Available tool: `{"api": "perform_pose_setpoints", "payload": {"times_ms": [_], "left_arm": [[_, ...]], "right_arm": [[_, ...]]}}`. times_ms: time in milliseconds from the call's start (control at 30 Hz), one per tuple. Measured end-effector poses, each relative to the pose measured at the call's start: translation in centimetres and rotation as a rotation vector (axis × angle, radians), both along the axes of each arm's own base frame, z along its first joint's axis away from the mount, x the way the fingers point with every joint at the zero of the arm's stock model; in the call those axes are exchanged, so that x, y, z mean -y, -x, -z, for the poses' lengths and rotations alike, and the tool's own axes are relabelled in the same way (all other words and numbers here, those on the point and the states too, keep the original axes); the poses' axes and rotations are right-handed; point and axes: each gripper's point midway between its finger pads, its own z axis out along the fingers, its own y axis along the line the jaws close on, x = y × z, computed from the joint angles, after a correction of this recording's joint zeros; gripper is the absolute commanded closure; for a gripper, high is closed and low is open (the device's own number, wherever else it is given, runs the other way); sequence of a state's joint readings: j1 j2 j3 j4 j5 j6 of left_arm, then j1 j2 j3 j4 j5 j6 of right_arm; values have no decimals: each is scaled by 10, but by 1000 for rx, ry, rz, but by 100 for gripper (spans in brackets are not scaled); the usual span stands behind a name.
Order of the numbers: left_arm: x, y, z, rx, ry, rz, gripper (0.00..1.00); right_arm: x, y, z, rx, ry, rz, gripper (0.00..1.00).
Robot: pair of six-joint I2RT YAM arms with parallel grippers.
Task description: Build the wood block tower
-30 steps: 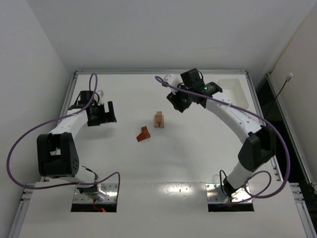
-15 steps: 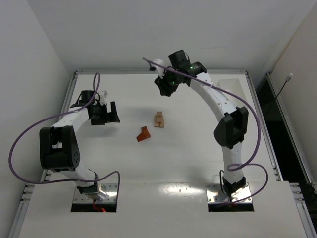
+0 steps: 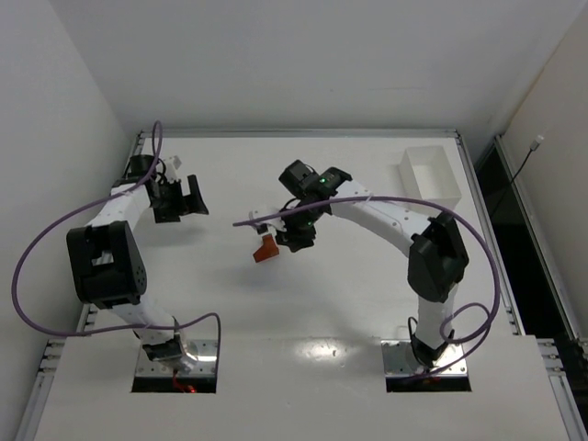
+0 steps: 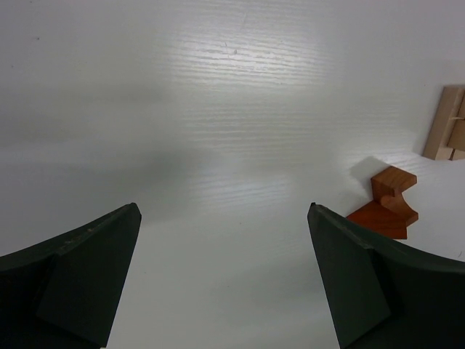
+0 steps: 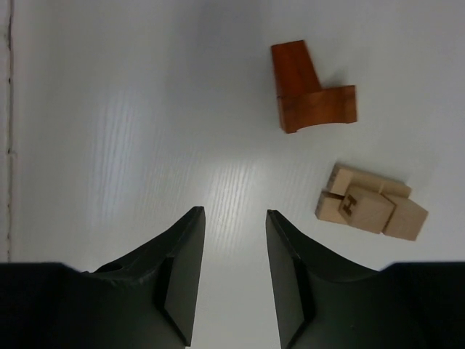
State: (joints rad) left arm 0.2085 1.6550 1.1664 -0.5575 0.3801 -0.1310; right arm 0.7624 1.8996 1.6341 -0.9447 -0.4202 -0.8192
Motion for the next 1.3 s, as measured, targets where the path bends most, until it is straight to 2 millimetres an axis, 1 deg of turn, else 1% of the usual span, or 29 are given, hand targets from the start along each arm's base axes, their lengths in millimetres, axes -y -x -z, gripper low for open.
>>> {"api": "perform_pose_setpoints", "payload": {"times_ms": [33,133,233,333,467,600,767,867,1300], "left_arm": [[1,2,2,-10,4,1,0],[1,6,3,-28,6,4,0],[1,7,5,-40,6,6,0],[-2,6,7,-49,6,2,0],[-7,7,10,-57,6,-7,0],[-12,7,10,-56,6,-19,0],[-19,8,10,-55,8,-33,0],[-22,9,10,-53,11,-37,0],[-28,10,10,-46,21,-31,0]], "right_arm": [[4,5,6,-2,10,-21,67],[12,15,26,-6,30,-89,67],[11,17,37,0,27,-138,68],[1,9,44,17,9,-173,68],[-18,-9,58,38,-6,-206,67],[-30,-16,71,42,-3,-234,67],[-48,-25,80,57,-6,-261,67],[-48,-25,84,54,5,-263,67],[-46,-23,91,41,30,-270,66]]}}
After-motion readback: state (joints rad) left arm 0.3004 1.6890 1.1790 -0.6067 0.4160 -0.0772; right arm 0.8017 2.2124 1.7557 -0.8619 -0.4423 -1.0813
